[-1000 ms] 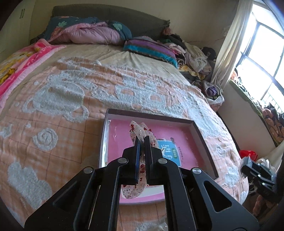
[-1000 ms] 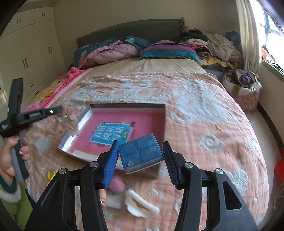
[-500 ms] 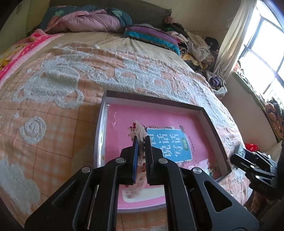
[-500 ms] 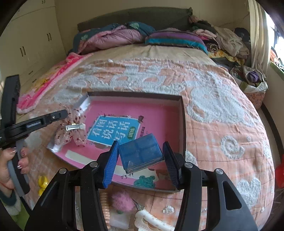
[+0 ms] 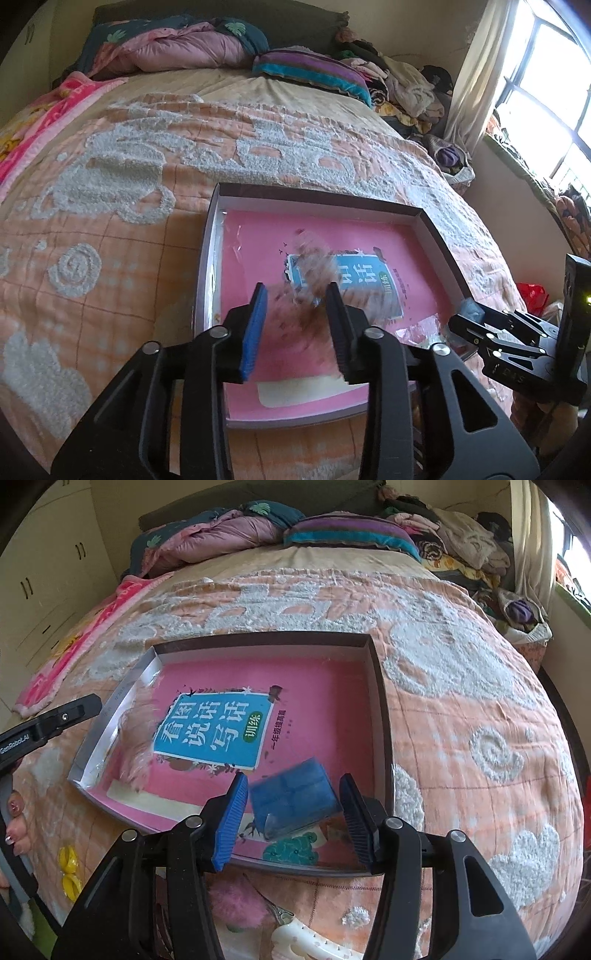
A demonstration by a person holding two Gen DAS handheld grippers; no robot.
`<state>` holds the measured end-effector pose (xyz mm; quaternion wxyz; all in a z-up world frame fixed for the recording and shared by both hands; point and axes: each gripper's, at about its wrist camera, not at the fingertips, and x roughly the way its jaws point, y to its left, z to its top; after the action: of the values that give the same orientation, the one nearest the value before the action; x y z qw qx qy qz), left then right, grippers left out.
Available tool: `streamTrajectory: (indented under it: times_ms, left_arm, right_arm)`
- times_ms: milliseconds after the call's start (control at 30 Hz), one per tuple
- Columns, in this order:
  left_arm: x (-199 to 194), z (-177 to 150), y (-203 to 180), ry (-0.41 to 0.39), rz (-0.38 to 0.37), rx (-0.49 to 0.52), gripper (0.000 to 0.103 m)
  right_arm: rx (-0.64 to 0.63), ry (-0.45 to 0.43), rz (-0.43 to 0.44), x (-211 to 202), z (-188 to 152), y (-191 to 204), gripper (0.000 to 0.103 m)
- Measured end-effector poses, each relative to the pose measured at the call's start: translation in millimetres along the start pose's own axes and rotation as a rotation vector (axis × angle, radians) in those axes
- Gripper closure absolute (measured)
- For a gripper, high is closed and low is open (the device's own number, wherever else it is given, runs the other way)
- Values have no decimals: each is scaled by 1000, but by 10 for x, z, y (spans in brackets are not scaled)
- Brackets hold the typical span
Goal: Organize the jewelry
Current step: 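Carry the lace bow into the pink box while the right tool drops the blue clip there, then withdraw both tools from the box and move toward the remaining clips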
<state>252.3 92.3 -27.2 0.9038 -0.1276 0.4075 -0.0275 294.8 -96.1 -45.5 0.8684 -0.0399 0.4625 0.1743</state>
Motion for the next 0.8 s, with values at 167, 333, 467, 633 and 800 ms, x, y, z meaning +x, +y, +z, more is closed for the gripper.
streamTrajectory:
  times_ms: [167, 333, 467, 633, 800]
  left_arm:
    - [-39, -10, -67, 7, 13, 15, 64]
    - [-176, 11, -165, -7, 16, 25, 55]
    - [-337, 34, -231, -19, 22, 23, 44]
    - [-558, 87, -302, -35, 39, 39, 31]
    - [-787, 162, -402, -58, 53, 67, 14]
  right_arm:
    - [25, -28, 0, -135, -18, -42, 31]
    - [32, -82, 0, -441, 12, -61, 20]
    - [37, -133, -4, -751, 71, -93, 14]
    - [55, -208, -8, -1135, 148, -136, 7]
    - [72, -263, -17, -1468, 259, -175, 6]
